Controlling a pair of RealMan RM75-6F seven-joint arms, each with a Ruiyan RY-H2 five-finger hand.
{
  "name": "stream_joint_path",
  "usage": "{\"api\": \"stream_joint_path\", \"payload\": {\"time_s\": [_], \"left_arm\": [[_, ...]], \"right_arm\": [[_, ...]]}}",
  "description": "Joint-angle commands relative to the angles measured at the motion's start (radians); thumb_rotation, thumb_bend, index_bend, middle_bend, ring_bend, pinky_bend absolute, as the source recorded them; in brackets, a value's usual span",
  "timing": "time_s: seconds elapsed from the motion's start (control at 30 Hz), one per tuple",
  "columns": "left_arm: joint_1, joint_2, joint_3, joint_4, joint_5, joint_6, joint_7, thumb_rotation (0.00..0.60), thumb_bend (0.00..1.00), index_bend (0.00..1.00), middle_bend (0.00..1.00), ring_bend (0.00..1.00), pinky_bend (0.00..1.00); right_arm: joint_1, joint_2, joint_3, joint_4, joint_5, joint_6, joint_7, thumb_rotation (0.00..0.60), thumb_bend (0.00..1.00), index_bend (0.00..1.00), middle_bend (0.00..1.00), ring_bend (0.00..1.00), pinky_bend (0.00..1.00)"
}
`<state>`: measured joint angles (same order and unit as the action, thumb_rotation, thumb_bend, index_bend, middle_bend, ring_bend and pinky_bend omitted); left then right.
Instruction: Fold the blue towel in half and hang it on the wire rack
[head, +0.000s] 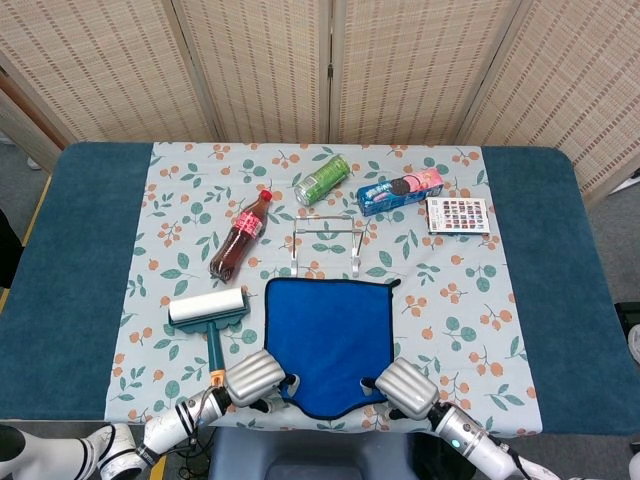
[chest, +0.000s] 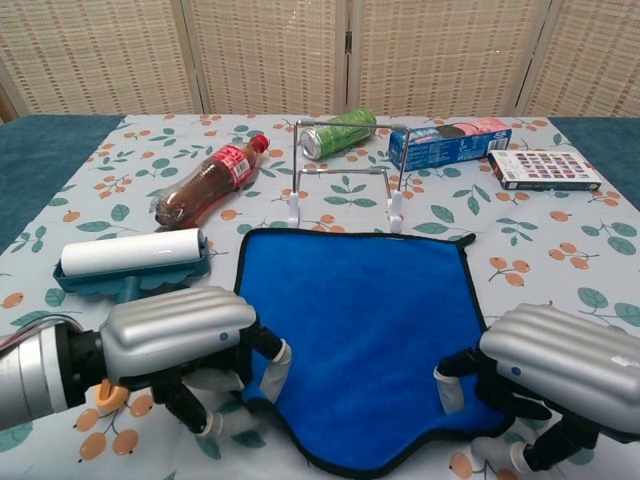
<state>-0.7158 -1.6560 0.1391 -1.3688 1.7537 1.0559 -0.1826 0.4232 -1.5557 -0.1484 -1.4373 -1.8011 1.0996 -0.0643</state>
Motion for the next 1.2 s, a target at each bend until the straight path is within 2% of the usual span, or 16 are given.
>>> {"api": "stream_joint_path", "payload": {"time_s": [0.03, 0.2, 0.6, 1.2], "left_arm": [[0.000, 0.001, -0.001, 0.000, -0.002, 0.000, -0.002, 0.600, 0.37, 0.59, 1.00, 0.92, 1.00], [0.000, 0.004, -0.008, -0.002, -0.009, 0.005, -0.018, 0.600, 0.37, 0.59, 1.00, 0.92, 1.00], [-0.015, 0.020, -0.040, -0.003, -0.044, -0.009, -0.060, 0.600, 0.37, 0.59, 1.00, 0.92, 1.00], [-0.065, 0.049, -0.137, 0.007, -0.181, -0.114, -0.074, 0.600, 0.37, 0.57, 1.00, 0.92, 1.00]], "right_arm": [[0.002, 0.000, -0.001, 0.000, 0.001, 0.007, 0.007, 0.600, 0.34, 0.60, 0.91, 0.87, 0.96], [0.004, 0.001, 0.000, -0.004, 0.003, 0.022, 0.017, 0.600, 0.35, 0.65, 0.91, 0.87, 0.96], [0.010, 0.016, 0.017, -0.020, 0.036, 0.037, 0.036, 0.600, 0.35, 0.65, 0.91, 0.87, 0.96], [0.097, 0.064, 0.115, -0.086, 0.157, -0.070, 0.038, 0.600, 0.37, 0.65, 0.91, 0.87, 0.96]]}}
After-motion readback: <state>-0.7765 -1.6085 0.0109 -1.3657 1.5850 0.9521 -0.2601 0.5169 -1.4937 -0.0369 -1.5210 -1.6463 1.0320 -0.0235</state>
